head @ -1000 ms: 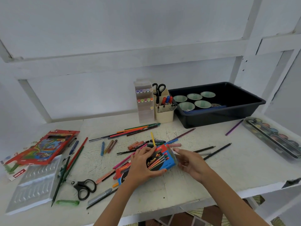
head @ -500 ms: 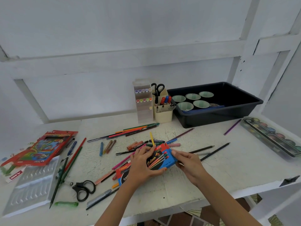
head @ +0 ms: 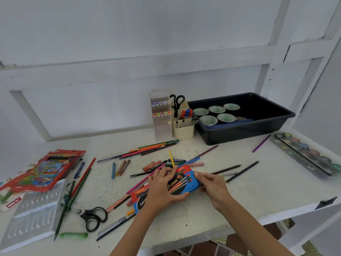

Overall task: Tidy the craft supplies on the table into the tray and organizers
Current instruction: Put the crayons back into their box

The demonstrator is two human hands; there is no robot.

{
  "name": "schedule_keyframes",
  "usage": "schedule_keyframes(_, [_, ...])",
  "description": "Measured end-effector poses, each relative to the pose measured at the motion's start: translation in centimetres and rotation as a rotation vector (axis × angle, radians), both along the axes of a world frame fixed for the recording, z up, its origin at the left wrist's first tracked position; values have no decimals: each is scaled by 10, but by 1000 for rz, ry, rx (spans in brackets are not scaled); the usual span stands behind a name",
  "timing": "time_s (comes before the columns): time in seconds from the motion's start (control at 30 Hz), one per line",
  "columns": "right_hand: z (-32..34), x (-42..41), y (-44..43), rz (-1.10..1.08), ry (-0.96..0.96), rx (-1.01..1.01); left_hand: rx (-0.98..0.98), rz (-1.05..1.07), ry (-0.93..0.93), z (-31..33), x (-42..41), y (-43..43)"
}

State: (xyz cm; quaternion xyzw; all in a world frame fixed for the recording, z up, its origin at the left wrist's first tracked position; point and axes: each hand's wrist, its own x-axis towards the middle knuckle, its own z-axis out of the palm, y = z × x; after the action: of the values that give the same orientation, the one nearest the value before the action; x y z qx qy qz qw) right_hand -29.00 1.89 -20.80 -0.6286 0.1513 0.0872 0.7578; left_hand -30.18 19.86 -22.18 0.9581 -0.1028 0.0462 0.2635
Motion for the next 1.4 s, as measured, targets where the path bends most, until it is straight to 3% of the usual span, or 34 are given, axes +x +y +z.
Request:
schedule_keyframes(0.5, [0,8,-3,-6,91,184,22,8,13,0,3,1])
schedule_keyframes(0.77, [2,10,-1,-1,103,171,82,13,3,0,5,2])
schedule_keyframes(0.97, [6,3,6,3,6,-36,153,-24,-7,1,5,0])
schedule_keyframes(1.07, [5,-3,11,-16,-23,-27,151,20,-23,1,5,-1])
schedule_keyframes(1.3, [8,-6,12,13,-116,18,-28,78,25,13,10,-10])
schedule_keyframes(1.4, [17,3,3,-4,-107,9,-202,45,169,27,22,-5])
